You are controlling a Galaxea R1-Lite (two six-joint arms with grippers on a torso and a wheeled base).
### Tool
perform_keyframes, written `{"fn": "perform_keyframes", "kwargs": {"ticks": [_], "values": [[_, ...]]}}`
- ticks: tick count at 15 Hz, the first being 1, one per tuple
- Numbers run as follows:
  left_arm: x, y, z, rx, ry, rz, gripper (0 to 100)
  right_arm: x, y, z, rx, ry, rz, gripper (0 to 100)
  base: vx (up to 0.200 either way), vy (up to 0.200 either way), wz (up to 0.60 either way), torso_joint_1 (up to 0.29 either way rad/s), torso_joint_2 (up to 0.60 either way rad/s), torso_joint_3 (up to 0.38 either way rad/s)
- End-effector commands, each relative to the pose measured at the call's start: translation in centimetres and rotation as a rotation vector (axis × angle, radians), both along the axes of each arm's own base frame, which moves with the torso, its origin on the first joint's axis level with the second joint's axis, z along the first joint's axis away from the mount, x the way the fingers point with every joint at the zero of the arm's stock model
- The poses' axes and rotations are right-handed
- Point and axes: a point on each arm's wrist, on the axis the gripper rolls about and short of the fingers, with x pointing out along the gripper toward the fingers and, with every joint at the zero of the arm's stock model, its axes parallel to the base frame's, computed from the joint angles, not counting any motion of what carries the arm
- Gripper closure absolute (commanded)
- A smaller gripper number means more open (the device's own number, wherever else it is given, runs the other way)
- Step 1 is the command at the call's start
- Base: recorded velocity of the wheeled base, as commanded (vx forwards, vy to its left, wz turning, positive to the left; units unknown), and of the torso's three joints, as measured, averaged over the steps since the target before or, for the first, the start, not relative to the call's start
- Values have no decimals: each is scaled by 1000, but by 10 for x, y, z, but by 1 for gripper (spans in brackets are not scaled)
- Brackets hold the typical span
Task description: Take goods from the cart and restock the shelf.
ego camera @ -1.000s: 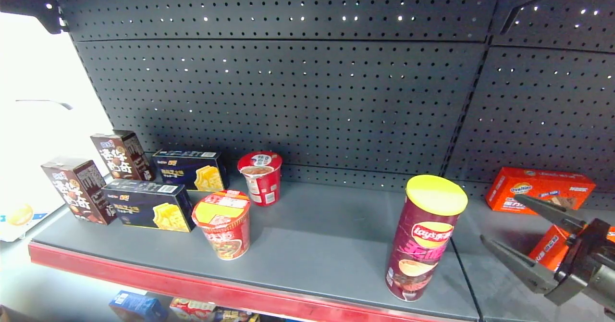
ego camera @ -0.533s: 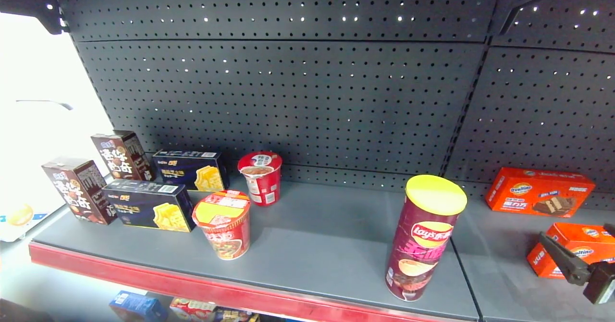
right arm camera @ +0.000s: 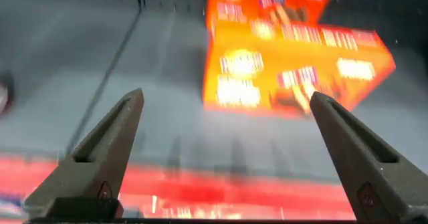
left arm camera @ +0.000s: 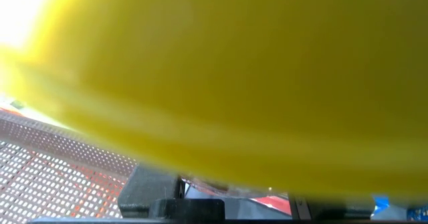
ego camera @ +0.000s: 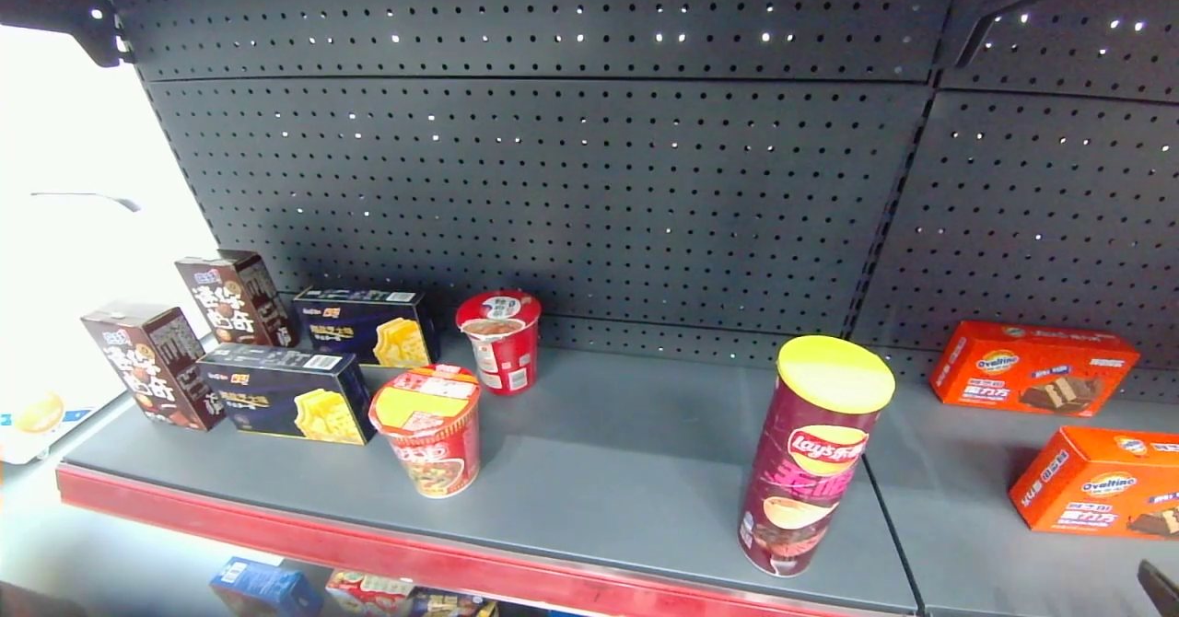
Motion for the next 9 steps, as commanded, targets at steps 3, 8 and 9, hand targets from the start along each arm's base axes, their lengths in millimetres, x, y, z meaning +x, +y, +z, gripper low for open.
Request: {"fn": "perform_keyframes", "kwargs": {"ticks": [3, 8, 9], "values": [[-2, 0, 2, -2, -20, -2, 100, -54, -2, -34, 13, -127, 3, 0, 0, 0, 0, 0, 0, 0], [6, -3, 27, 36, -32, -139, 100, -59, 0, -35, 40, -189, 43, 0, 0, 0, 0, 0, 0, 0], [10, -5, 29, 32, -22, -179, 100, -59, 0, -35, 61, -194, 36, 0, 0, 0, -600, 2, 7, 2]]}}
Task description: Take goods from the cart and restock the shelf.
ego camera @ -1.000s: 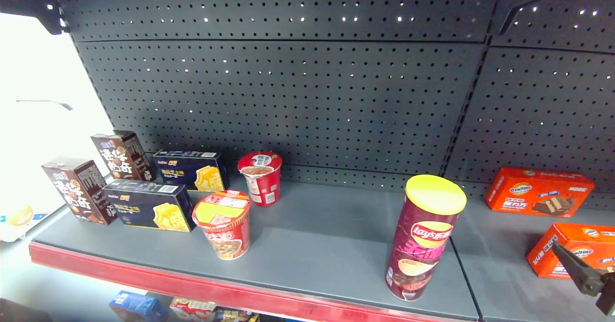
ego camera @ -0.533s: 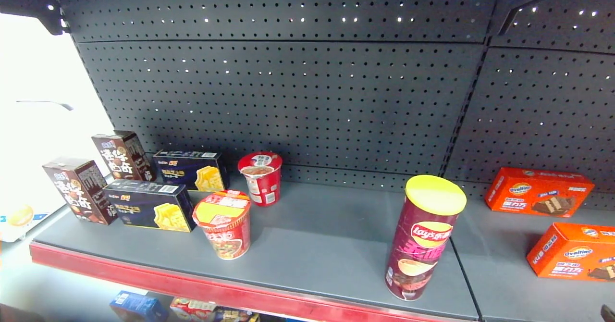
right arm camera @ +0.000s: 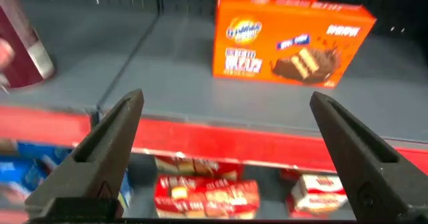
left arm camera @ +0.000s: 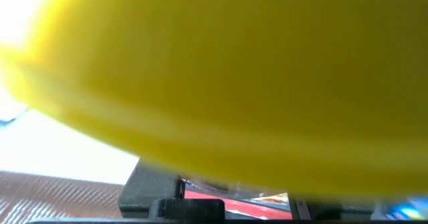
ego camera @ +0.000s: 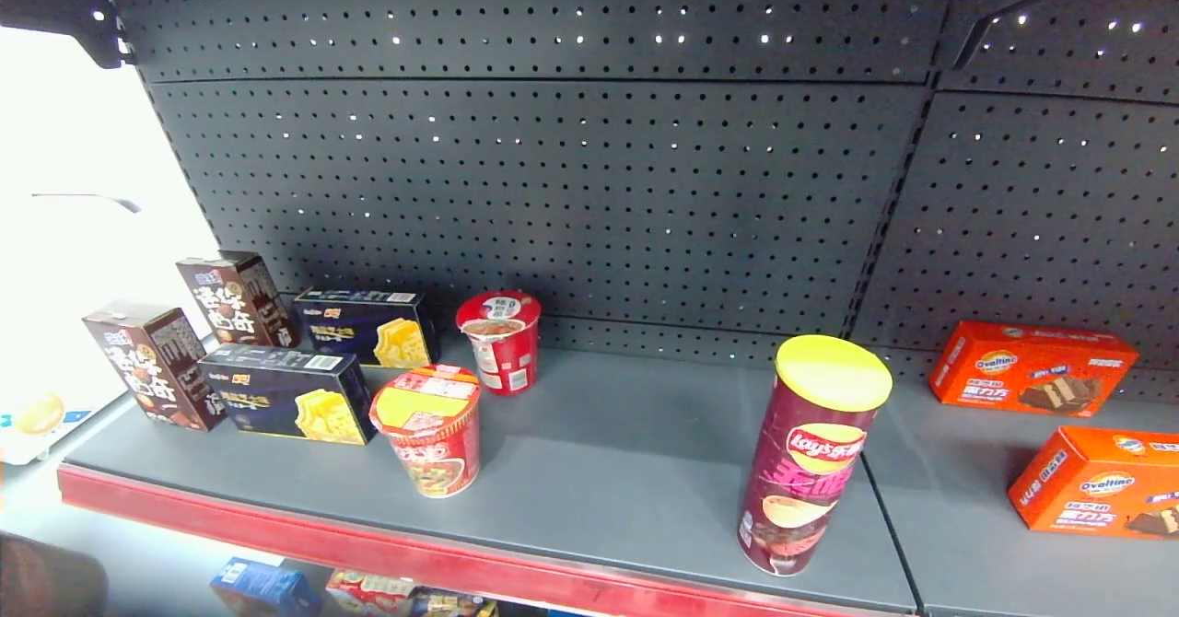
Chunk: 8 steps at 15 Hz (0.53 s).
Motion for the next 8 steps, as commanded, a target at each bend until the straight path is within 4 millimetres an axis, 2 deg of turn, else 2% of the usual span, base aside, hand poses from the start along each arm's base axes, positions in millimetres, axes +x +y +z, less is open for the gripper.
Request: {"fn": "perform_keyframes", "kwargs": {"ticks": [1, 5, 8], "values": [[9, -2, 3, 3, 34, -37, 100, -4, 0, -2, 17, -46, -14, 0, 0, 0, -600, 7, -7, 7], [11, -2, 1, 0, 44, -43, 100, -4, 1, -1, 16, -45, 11, 0, 0, 0, -600, 5, 1, -1], [10, -2, 12, -1, 14, -44, 100, -4, 1, -1, 18, -44, 12, 0, 0, 0, 0, 0, 0, 0]]}}
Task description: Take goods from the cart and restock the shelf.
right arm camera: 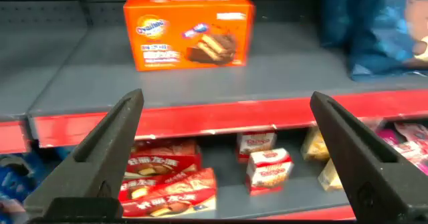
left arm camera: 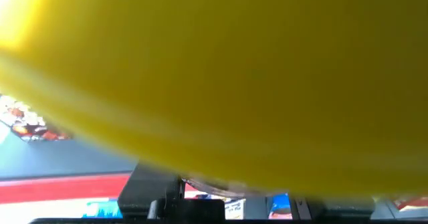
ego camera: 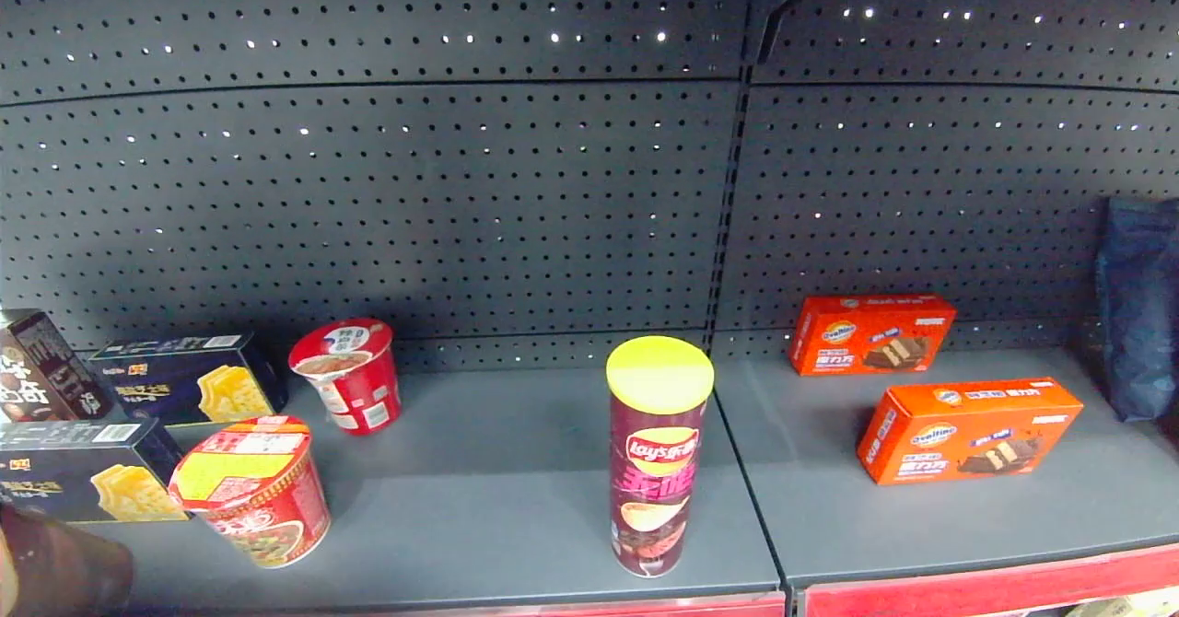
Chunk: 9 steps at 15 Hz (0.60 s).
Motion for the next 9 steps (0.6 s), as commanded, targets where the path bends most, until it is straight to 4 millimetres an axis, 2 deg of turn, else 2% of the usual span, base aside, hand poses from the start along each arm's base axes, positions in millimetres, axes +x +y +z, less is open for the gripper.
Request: {"fn": "perform_keyframes", "kwargs": {"ticks": [1, 4, 5, 6, 9], "values": [[1, 0, 11, -2, -23, 2, 100, 0, 0, 0, 0, 1, 3, 0, 0, 0, 0, 0, 0, 0], [7, -3, 57, 10, -105, -72, 100, 0, 0, 0, -2, 1, 7, 0, 0, 0, 0, 0, 0, 0], [11, -4, 63, 33, -104, -110, 100, 0, 0, 0, -2, 1, 9, 0, 0, 0, 0, 0, 0, 0], [29, -11, 69, 78, -71, -215, 100, 0, 0, 0, -1, -1, 9, 0, 0, 0, 0, 0, 0, 0], [66, -24, 65, 67, 24, -357, 100, 0, 0, 0, -3, 1, 18, 0, 0, 0, 0, 0, 0, 0]]}}
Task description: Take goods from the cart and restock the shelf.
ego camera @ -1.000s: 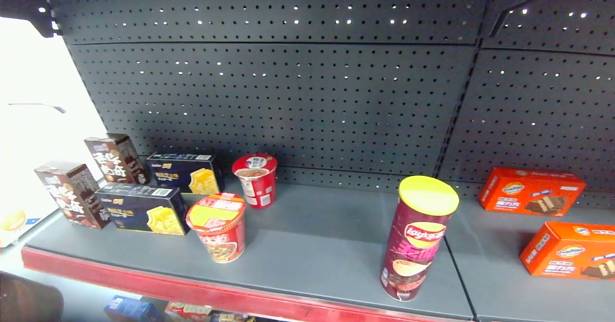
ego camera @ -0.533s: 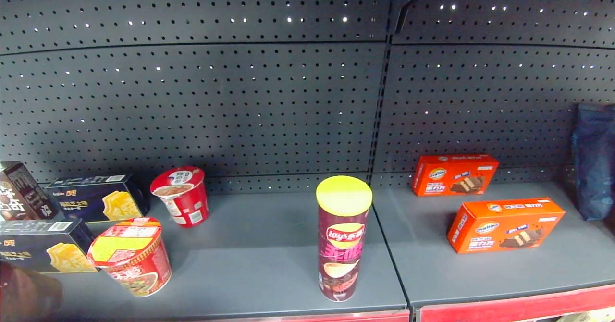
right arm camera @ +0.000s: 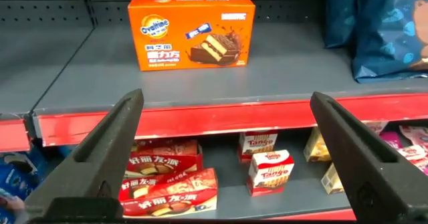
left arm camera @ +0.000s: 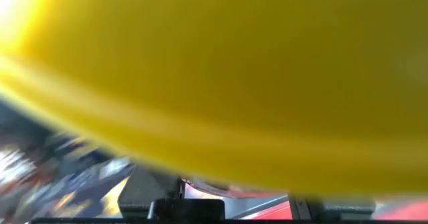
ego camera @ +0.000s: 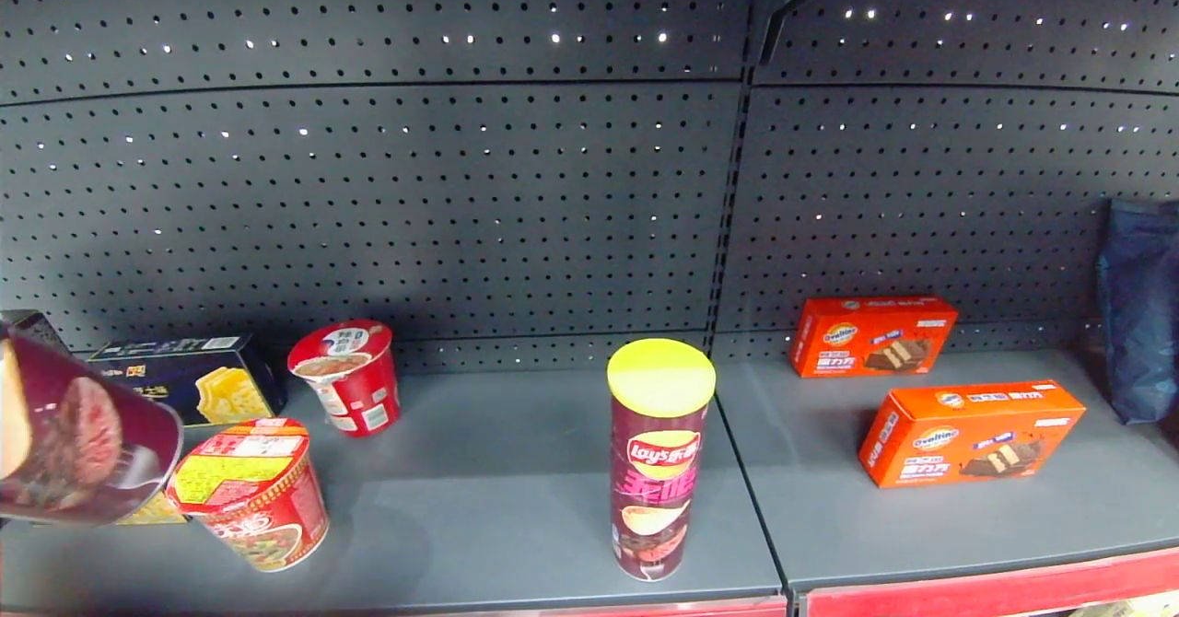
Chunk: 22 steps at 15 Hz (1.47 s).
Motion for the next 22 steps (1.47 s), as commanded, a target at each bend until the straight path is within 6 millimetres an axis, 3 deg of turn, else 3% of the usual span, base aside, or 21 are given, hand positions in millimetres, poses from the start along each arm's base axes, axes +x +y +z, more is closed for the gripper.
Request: {"fn": "perform_keyframes", "kwargs": {"ticks": [1, 2, 5, 9, 13, 18, 22], "values": [[48, -18, -4, -14, 105, -146, 100, 0, 0, 0, -1, 2, 3, 0, 0, 0, 0, 0, 0, 0], [73, -30, -3, -94, 132, -246, 100, 0, 0, 0, -1, 4, 3, 0, 0, 0, 0, 0, 0, 0], [124, -44, -15, -170, 212, -362, 100, 0, 0, 0, -5, 3, 3, 0, 0, 0, 0, 0, 0, 0], [214, -50, -49, -191, 260, -495, 100, 0, 1, 0, -43, 7, 29, 0, 0, 0, 0, 0, 0, 0], [279, -64, -87, -106, 165, -611, 100, 0, 1, 0, -56, 8, 32, 0, 0, 0, 0, 0, 0, 0], [319, -93, -111, -80, 182, -686, 100, 0, 1, 0, -57, 8, 32, 0, 0, 0, 0, 0, 0, 0], [325, -106, -119, -60, 213, -734, 100, 0, 1, 0, -59, 8, 33, 0, 0, 0, 0, 0, 0, 0]]}}
